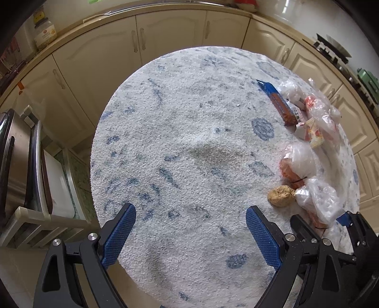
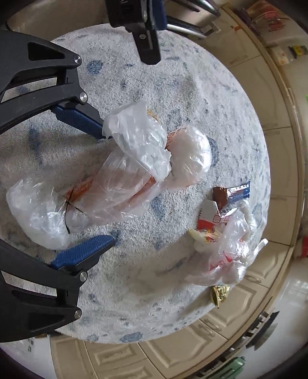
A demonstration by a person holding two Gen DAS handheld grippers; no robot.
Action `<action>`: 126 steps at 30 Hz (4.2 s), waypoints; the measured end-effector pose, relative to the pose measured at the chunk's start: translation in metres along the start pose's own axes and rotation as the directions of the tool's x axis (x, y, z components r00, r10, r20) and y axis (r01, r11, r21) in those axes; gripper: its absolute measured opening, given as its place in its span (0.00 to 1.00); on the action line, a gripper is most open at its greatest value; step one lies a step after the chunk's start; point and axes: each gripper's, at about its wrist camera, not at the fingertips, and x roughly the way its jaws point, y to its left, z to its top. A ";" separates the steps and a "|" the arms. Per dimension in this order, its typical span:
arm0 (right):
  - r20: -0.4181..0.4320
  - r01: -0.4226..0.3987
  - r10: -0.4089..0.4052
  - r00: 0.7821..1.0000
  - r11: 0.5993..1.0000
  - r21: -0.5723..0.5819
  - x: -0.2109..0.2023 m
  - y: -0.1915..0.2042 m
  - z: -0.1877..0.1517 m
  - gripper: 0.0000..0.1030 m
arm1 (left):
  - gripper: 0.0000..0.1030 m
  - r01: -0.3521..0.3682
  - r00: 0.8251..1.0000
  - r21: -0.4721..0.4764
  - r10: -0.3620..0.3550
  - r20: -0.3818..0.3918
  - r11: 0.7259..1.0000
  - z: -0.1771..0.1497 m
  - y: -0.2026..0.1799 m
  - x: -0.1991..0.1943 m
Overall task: Collect trash
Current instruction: 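Close the right tool on the clear plastic bag bundle and lift it, then grasp the brown lump with the left tool while the right tool holds the plastic bag, then carry the brown lump and plastic bag over the blue bucket, then open both tools to drop the lump and plastic bag into the bucket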
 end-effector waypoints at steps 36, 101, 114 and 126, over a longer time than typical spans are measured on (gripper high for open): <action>-0.021 0.131 -0.131 0.991 0.936 0.327 -0.018 -0.101 -0.011 0.29 | 0.27 0.064 0.995 0.298 -0.085 0.056 0.952 -0.001 -0.107 0.020; -0.097 0.232 -0.267 0.959 0.541 0.808 -0.133 -0.402 -0.201 0.28 | 0.28 0.279 0.959 0.728 -0.224 -0.176 0.626 -0.087 -0.503 0.046; -0.116 0.229 -0.235 0.965 0.536 0.813 -0.120 -0.421 -0.205 0.28 | 0.64 0.263 0.964 0.709 -0.207 -0.166 0.655 -0.070 -0.527 0.075; -0.066 0.178 -0.200 0.977 0.619 0.765 -0.104 -0.402 -0.168 0.31 | 0.64 0.214 0.976 0.676 -0.177 -0.124 0.705 -0.064 -0.499 0.065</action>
